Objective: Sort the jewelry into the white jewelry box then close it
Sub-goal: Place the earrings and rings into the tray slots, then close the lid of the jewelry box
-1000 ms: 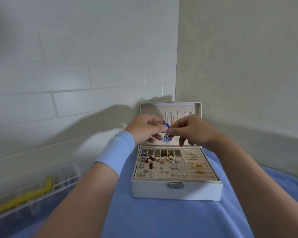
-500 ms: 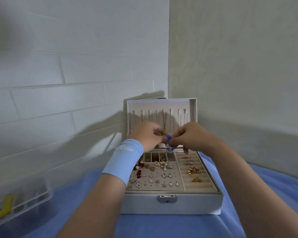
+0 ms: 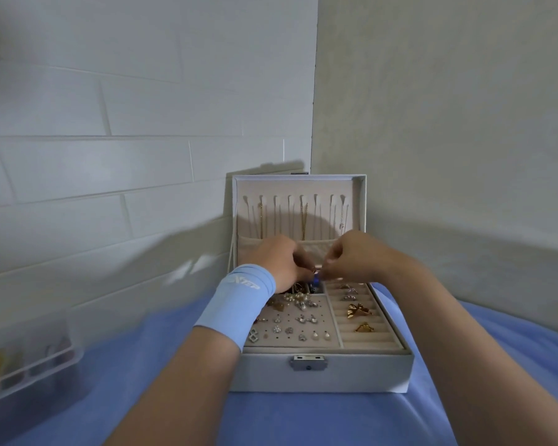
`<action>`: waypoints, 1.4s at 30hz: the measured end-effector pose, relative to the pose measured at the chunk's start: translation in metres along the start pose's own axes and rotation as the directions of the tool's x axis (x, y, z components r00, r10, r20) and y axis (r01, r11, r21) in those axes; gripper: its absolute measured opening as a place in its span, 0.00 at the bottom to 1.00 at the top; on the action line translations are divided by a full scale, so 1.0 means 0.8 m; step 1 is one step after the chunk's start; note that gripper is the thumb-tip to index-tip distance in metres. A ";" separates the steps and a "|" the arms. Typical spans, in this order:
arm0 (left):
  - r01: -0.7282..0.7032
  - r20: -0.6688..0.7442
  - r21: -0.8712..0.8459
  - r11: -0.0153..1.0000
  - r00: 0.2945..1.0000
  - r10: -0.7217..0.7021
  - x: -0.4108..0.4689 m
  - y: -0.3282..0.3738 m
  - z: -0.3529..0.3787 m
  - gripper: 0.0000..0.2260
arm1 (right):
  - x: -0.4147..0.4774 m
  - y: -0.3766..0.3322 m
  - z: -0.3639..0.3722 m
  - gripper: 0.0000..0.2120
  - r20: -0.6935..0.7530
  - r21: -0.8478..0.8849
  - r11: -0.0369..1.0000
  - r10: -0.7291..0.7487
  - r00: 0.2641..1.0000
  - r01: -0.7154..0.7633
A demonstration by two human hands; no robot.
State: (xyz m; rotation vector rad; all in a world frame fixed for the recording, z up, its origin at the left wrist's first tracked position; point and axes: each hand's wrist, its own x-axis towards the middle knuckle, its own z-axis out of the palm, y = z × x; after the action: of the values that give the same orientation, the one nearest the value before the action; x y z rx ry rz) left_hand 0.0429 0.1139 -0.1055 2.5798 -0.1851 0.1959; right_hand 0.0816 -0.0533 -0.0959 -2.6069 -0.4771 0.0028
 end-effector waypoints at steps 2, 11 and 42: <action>0.000 -0.043 -0.013 1.000 0.999 0.000 0.001 -0.001 0.005 0.08 | -0.001 -0.002 -0.002 0.07 -0.041 0.007 0.999 -0.044 0.998 0.045; -0.037 0.154 0.086 0.996 0.988 0.024 -0.006 -0.005 -0.012 0.11 | 0.000 0.000 0.008 0.04 -0.013 -0.037 0.998 -0.058 0.998 0.057; -0.017 -0.303 -0.519 0.854 0.938 -0.166 -0.002 -0.049 -0.050 0.27 | -0.006 0.000 -0.015 0.33 -0.372 0.492 0.868 0.146 0.917 0.061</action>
State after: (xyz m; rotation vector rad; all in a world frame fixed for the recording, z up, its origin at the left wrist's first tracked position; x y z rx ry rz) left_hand 0.0442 0.1684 -0.0920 1.9733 -0.0017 0.4872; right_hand 0.0785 -0.0607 -0.0857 -2.0319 -0.2266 -0.3433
